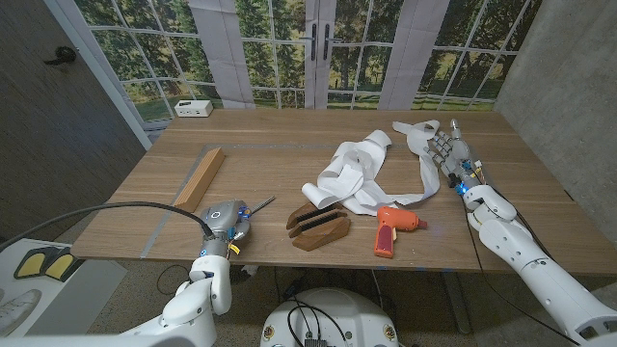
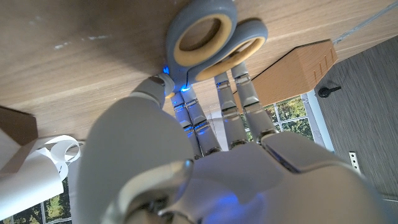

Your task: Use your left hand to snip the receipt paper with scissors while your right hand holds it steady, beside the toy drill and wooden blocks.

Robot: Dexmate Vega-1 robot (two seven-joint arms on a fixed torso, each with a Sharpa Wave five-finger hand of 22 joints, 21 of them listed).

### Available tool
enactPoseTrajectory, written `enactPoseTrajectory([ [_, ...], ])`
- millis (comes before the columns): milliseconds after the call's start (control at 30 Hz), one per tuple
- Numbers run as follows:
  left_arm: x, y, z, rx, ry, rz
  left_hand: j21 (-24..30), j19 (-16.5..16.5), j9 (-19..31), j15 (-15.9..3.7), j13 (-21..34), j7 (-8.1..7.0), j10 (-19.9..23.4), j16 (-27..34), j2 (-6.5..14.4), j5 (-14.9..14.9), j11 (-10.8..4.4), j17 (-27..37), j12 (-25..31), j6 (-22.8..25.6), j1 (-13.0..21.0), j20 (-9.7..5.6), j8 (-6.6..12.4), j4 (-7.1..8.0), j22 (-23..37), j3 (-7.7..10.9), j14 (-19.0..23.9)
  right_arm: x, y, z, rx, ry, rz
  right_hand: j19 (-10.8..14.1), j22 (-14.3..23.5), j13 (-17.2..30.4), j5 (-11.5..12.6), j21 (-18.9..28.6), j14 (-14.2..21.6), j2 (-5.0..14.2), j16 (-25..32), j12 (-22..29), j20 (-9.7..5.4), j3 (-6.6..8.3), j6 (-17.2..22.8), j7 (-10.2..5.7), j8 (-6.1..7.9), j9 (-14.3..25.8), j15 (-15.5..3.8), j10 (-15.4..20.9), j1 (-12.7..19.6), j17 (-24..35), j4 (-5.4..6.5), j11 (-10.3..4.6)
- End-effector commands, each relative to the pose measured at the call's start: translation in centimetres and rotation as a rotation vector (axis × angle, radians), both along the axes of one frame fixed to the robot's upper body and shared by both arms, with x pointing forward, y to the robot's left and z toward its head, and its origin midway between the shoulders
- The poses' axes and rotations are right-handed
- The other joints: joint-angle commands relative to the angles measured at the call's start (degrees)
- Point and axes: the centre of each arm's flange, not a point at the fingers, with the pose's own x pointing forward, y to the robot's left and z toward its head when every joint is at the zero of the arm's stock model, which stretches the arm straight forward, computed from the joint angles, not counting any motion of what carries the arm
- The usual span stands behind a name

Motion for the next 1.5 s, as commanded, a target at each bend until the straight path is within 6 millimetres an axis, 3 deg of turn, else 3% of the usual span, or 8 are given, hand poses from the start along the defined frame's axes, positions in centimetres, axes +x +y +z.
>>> enactPoseTrajectory([
  [33, -0.2, -0.1, -2.0, 0.03, 0.016, -0.011, 12.2, 5.3, 24.0, -19.27, 18.6, -4.12, 1.1, -0.8, 3.4, 1.5, -1.63, 25.7, 3.4, 2.5, 8.2, -12.05, 12.34, 0.11, 4.5, -0.38, 14.0, 0.0, 0.1, 0.0, 0.011, 0.001, 0.004, 0.2, 0.2, 0.2, -0.2, 0.3, 0.1, 0.29, 0.3, -0.2, 0.2, 0.11, -0.3, 0.01, -0.1, 0.2, -0.13, -0.3, -0.2, 0.2, -0.23, -0.11],
  [500, -1.0, 0.6, -1.6, 0.014, -0.082, -0.042, 15.2, 3.7, 22.3, -19.19, 18.7, -4.86, 2.9, -2.1, 2.5, 5.7, -1.79, 27.6, 3.1, 4.7, 8.1, -11.95, 12.79, -0.09, 2.0, 0.14, 15.6, 0.2, 0.5, -0.1, 0.029, 0.002, 0.015, 0.1, 0.2, 0.2, -0.2, 0.1, 0.1, 0.29, 0.3, -0.1, 0.25, 0.15, -0.3, 0.0, -0.07, 0.2, -0.07, -0.3, -0.3, 0.2, -0.28, -0.18],
  [1067, -3.0, 0.5, 1.3, -0.006, -0.15, -0.044, 17.5, 3.0, 21.3, -19.2, 18.3, -4.54, 3.9, -3.2, 2.1, 7.4, -1.77, 28.7, 2.6, 5.4, 8.0, -11.91, 12.85, -0.01, 0.8, 0.43, 16.4, 0.9, 0.8, -0.1, 0.024, 0.013, 0.016, 0.1, 0.2, 0.2, -0.2, 0.0, 0.1, 0.35, 0.3, -0.1, 0.24, 0.25, -0.3, -0.03, -0.01, 0.2, 0.02, -0.4, -0.3, 0.2, -0.39, -0.17],
  [1500, -3.2, 0.3, 1.9, 0.01, -0.171, -0.045, 18.6, 2.4, 20.8, -19.22, 18.1, -4.62, 4.0, -4.0, 1.9, 8.1, -1.76, 29.3, 2.2, 5.5, 7.9, -11.82, 12.85, 0.04, 0.3, 0.64, 16.6, 1.4, 0.8, -0.5, 0.036, 0.022, 0.023, -0.1, 0.2, 0.2, -0.2, -0.2, 0.0, 0.33, 0.3, -0.1, 0.32, 0.28, -0.3, -0.02, 0.02, 0.2, -0.04, -0.4, -0.4, 0.2, -0.45, -0.14],
])
